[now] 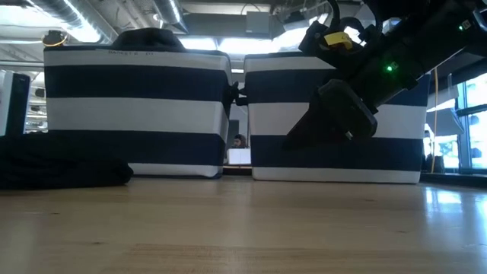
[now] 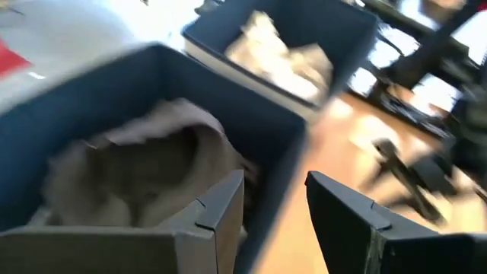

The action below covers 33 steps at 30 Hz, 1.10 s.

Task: Sort clothes
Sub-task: Put the black underwear into the right laundry bin

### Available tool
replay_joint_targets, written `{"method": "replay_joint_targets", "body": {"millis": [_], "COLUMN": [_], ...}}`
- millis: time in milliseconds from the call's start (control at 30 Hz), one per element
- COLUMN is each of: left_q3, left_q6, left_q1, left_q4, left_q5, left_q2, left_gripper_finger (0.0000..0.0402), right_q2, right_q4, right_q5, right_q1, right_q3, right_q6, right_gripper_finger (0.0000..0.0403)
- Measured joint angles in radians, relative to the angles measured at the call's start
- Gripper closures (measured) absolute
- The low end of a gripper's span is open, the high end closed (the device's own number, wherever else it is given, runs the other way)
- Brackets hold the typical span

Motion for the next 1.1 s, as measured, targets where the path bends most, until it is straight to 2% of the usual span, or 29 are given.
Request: {"method": "replay_joint_targets", "body": {"millis": [167, 333, 567, 767, 933, 1100], "left_q3": [0.000, -0.001, -0.100, -0.215, -0.256, -0.283], "left_q6": [-0.080, -0.184, -0.289, -0.360, -0.427, -0.527], "left_q1": [-0.156, -0.303, -0.494, -0.649, -0.787, -0.929], "left_q4": [-0.113, -0.128, -0.115, -0.039, 0.026, 0.025], "left_q5": [-0.003, -0.058, -0.158, -0.172, -0.194, -0.271], "left_q2": [-0.032, -0.056, -0.078, -0.067, -0.045, -0.011], "left_gripper_finger": [0.0266, 0.0266, 0.0266, 0.0266, 0.0266, 0.0266], "right_q2": [0.000, 0.000, 0.000, 0.000, 0.000, 0.000], "right_q4": [0.000, 0.000, -0.001, -0.001, -0.001, -0.001], "right_q5": [0.000, 0.000, 0.000, 0.000, 0.000, 0.000], "right_q1": [0.000, 0.000, 0.000, 0.000, 0.000, 0.000], "right_q3": [0.000, 0.000, 0.000, 0.000, 0.000, 0.000], "right_q6": [0.000, 0.000, 0.000, 0.003, 0.004, 0.004], "right_gripper_finger": [0.0180, 0.0180, 0.0180, 0.0180, 0.0180, 0.0180]}}
